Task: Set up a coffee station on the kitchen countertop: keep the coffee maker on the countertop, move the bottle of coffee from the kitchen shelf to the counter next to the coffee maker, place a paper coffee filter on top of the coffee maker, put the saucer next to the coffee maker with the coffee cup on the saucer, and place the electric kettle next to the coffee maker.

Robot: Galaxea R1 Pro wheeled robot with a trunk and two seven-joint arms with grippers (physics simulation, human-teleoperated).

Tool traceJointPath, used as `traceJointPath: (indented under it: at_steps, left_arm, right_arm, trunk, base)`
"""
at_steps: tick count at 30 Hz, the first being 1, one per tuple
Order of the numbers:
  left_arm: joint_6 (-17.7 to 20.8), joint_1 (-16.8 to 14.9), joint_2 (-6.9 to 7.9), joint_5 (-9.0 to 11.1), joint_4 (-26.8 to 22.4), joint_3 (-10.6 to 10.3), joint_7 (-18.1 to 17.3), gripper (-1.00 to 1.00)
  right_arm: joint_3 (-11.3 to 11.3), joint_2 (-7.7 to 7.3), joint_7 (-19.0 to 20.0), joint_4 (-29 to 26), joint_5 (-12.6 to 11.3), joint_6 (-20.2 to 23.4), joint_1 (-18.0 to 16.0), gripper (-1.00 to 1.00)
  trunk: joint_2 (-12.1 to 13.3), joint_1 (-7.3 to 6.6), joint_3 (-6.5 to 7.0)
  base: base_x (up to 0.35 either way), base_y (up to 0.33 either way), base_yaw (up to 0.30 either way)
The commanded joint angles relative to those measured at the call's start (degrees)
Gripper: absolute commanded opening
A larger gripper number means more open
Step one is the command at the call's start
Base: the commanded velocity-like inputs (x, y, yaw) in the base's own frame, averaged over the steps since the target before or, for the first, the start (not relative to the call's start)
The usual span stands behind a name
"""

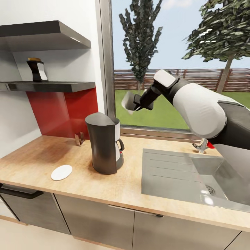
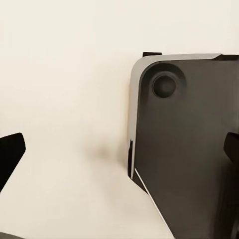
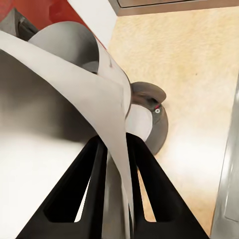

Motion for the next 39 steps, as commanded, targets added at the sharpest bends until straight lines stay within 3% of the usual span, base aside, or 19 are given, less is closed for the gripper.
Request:
traceJointPath:
  at_steps: [1,23,39]
  left_arm:
    - [-0.20,-0.05,-0.01,0.04,0.04,0.14,0.06,1.00]
    - [-0.20,-0.05,0.16,0.12,0.01,0.17,0.15,1.00]
    - [-0.20,-0.05,0.07,0.06,0.01,0.17,0.15,1.00]
  right_arm:
    - [-0.45,0.02,-0.53,-0.07,-0.31,0.11,-0.05,-1.00]
    - [-0.39,0.02,-0.53,-0.14,-0.06,0.11,0.12,-1.00]
    - [-0.39,0.02,-0.53,-0.16,-0.08,0.11,0.14,-1.00]
  trunk:
    - [-0.13,0.04,-0.14]
    - [-0.13,0.04,-0.14]
    - [-0.13,0.04,-0.14]
  base:
    - [0.000,0.000,0.000]
    - [0.063,0.015,0.007]
    - [0.000,0.000,0.239]
